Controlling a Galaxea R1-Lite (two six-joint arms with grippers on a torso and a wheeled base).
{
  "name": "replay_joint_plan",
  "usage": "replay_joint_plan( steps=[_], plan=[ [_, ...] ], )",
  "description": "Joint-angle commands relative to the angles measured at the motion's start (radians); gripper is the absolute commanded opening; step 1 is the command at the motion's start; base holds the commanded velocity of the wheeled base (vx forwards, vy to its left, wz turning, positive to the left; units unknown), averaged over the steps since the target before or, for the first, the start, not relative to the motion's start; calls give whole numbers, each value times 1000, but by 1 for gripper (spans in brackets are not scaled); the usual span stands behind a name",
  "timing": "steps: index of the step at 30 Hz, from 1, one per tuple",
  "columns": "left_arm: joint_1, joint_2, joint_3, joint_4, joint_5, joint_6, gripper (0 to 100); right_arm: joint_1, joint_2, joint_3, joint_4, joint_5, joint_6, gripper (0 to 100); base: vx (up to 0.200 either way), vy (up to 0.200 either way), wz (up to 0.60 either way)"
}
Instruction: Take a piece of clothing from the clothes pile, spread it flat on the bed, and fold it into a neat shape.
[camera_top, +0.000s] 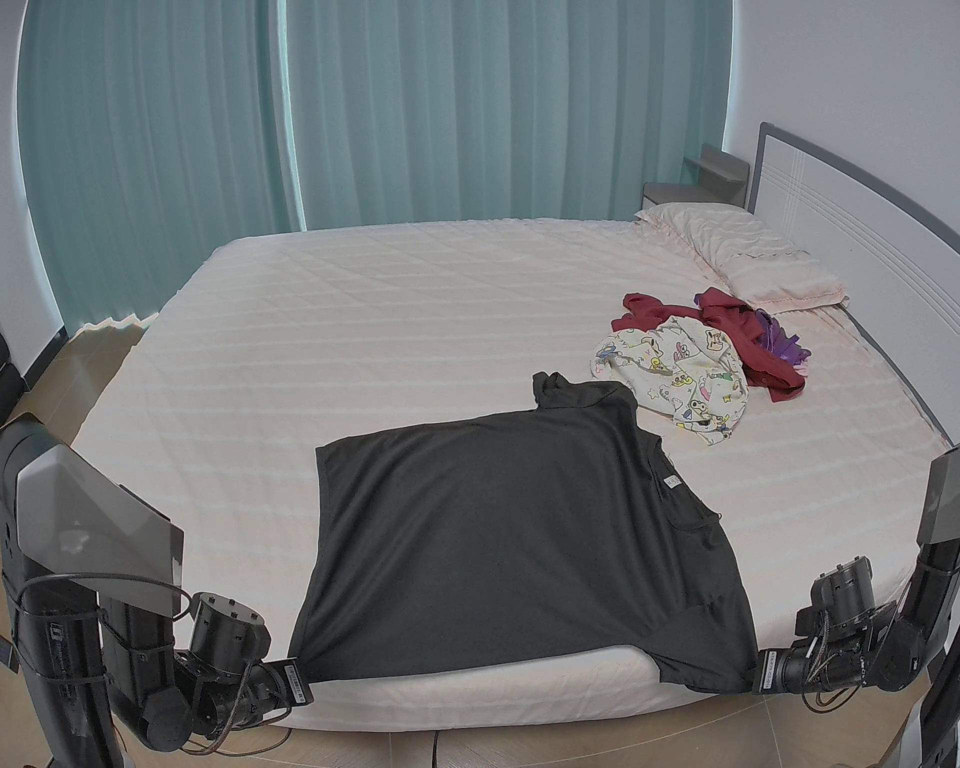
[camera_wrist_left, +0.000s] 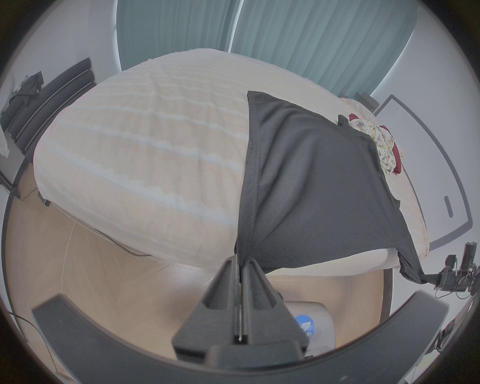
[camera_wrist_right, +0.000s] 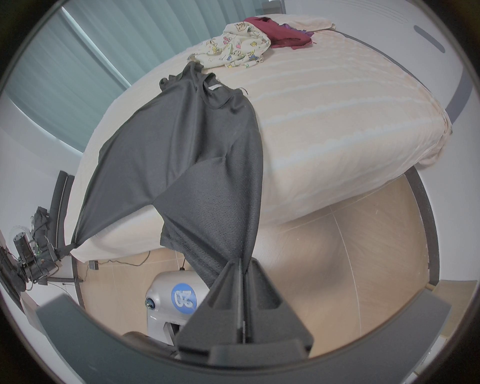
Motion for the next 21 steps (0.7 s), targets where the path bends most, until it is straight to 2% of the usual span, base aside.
replay_joint_plan(
  steps=[1, 15, 21],
  plan=[
    [-2, -51, 14, 46, 1, 2, 0, 25, -59, 18, 54, -2, 1, 0, 0, 0, 0],
    [-13, -114, 14, 282, -1, 23, 0, 34, -145, 18, 228, 5, -8, 0, 0, 0, 0],
    [-12, -139, 6, 282, 1, 25, 0, 31, -166, 18, 203, 8, -8, 0, 0, 0, 0]
  ],
)
